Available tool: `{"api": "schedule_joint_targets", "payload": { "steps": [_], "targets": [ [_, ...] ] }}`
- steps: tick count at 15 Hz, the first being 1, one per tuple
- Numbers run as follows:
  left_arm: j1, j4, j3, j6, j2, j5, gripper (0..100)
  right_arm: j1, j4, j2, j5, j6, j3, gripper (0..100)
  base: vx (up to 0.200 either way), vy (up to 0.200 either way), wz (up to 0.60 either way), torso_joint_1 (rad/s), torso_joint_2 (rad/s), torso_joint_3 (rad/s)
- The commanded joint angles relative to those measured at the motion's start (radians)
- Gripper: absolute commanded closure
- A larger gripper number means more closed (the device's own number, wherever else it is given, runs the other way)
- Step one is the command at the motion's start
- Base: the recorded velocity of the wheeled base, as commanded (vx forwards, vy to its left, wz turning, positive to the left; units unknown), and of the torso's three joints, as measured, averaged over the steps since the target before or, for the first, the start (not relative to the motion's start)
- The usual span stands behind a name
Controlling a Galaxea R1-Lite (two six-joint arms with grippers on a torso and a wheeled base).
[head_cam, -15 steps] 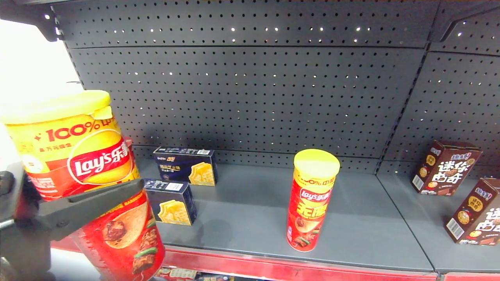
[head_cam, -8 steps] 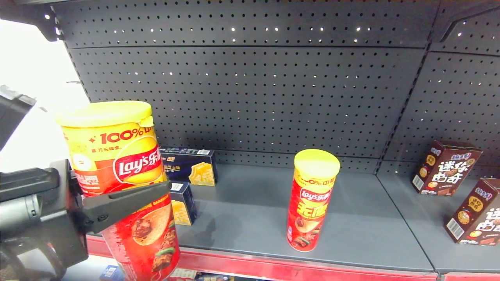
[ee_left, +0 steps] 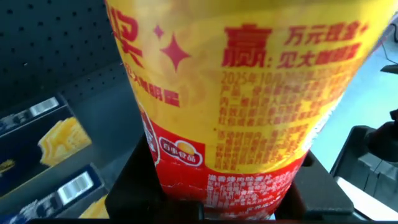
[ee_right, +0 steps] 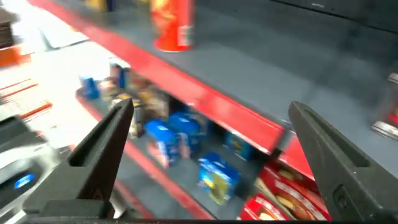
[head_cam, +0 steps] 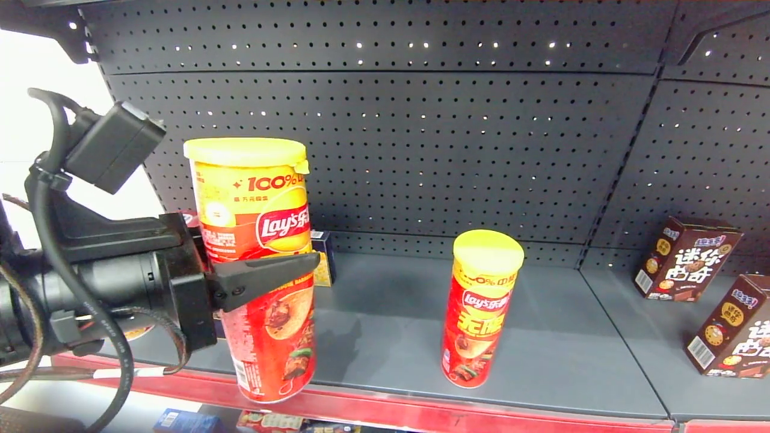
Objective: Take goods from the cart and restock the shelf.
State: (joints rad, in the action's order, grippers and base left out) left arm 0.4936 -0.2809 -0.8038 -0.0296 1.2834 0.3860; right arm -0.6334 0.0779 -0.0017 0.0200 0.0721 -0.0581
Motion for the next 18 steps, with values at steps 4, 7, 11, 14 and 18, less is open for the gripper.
{"api": "schedule_joint_targets", "payload": {
  "steps": [4, 7, 11, 14, 18],
  "targets": [
    [0.016, -0.001, -0.021, -0.001, 0.047, -0.009, 100, -0.117, 0.0, 0.002, -0.043, -0.068, 0.001, 0, 0.0, 0.0, 0.0, 0.0, 0.0, 0.0],
    [0.013, 0.0, -0.054, -0.007, 0.057, -0.01, 100, 0.017, 0.0, 0.002, -0.051, -0.068, 0.001, 0, 0.0, 0.0, 0.0, 0.0, 0.0, 0.0],
    [0.01, -0.001, -0.078, -0.007, 0.059, -0.01, 100, 0.192, 0.057, 0.002, -0.241, -0.048, -0.029, 0, 0.0, 0.0, 0.0, 0.0, 0.0, 0.0],
    [0.008, -0.001, -0.083, -0.007, 0.071, -0.009, 100, 0.359, 0.066, 0.003, -0.245, -0.054, -0.035, 0, 0.0, 0.0, 0.0, 0.0, 0.0, 0.0],
    [0.008, -0.003, -0.107, -0.006, 0.108, -0.006, 100, 0.707, 0.06, 0.095, -0.23, -0.051, -0.031, 0, 0.0, 0.0, 0.0, 0.0, 0.0, 0.0]
  ]
}}
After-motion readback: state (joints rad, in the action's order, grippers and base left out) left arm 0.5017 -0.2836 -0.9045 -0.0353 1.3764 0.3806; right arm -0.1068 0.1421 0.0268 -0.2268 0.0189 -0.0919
